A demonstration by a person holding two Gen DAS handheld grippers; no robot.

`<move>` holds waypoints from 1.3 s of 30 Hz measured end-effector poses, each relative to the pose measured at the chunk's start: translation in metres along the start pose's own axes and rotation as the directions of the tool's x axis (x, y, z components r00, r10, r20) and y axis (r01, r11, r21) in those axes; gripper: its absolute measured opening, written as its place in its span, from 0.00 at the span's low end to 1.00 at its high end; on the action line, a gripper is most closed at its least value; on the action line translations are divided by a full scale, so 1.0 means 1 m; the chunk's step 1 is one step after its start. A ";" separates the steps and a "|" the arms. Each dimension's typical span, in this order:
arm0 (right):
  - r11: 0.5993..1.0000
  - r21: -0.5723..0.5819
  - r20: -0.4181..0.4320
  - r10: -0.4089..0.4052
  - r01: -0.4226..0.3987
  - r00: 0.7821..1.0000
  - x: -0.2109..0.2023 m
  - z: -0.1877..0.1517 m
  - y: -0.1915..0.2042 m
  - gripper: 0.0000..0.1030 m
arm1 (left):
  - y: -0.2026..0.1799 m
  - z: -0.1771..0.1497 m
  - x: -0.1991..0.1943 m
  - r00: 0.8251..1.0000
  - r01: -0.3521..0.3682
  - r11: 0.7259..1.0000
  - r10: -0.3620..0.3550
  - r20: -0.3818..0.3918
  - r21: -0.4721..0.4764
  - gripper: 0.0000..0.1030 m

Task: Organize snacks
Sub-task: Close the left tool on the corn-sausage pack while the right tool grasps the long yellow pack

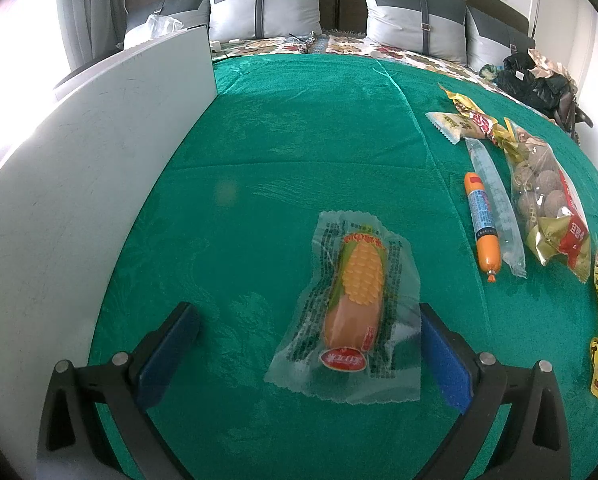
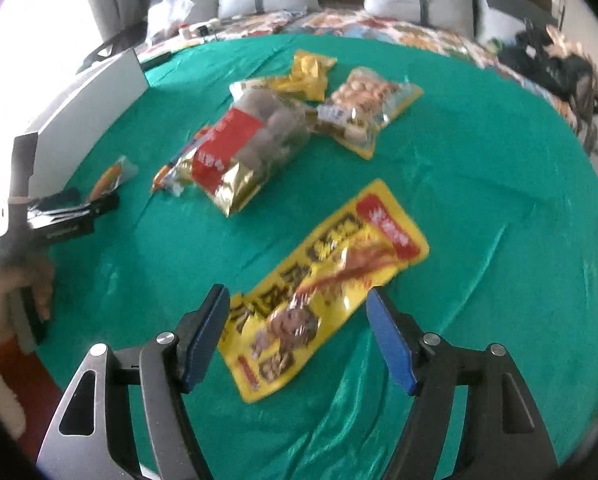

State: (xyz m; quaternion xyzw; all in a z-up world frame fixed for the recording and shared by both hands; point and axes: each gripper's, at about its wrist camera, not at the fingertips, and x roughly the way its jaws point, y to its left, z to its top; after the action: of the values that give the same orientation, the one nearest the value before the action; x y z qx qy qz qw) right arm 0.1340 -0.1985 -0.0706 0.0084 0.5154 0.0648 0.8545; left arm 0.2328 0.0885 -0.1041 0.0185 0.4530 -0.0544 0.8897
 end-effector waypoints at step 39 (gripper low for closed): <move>0.996 -0.073 0.165 -0.037 0.050 0.986 0.012 -0.035 -0.044 0.94 | -0.002 0.020 0.009 0.990 0.036 0.997 -0.027 -0.136 0.062 1.00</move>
State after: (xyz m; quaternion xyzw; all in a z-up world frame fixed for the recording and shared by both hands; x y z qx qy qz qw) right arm 0.1136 -0.2422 -0.1012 -0.0305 0.4409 0.0650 0.8947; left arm 0.2540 0.0843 -0.0989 0.0435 0.5107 -0.0814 0.8548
